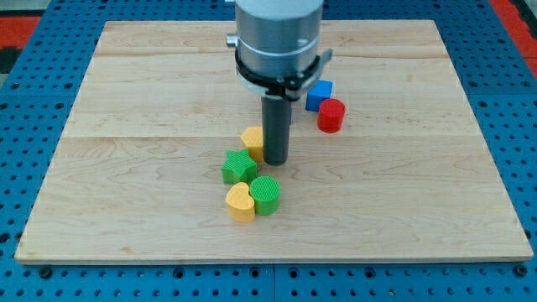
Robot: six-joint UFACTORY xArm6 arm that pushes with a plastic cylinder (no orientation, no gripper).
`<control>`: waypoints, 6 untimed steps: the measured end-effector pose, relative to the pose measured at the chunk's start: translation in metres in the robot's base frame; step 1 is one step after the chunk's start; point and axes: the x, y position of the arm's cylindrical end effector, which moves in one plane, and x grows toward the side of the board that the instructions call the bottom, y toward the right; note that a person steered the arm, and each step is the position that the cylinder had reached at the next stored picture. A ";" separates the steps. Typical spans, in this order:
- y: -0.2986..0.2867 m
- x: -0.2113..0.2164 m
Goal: Move the yellow hexagon diagonal to the top right of the green star
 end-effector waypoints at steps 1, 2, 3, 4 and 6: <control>-0.003 0.018; -0.051 0.026; -0.072 0.003; -0.045 -0.006; -0.006 -0.008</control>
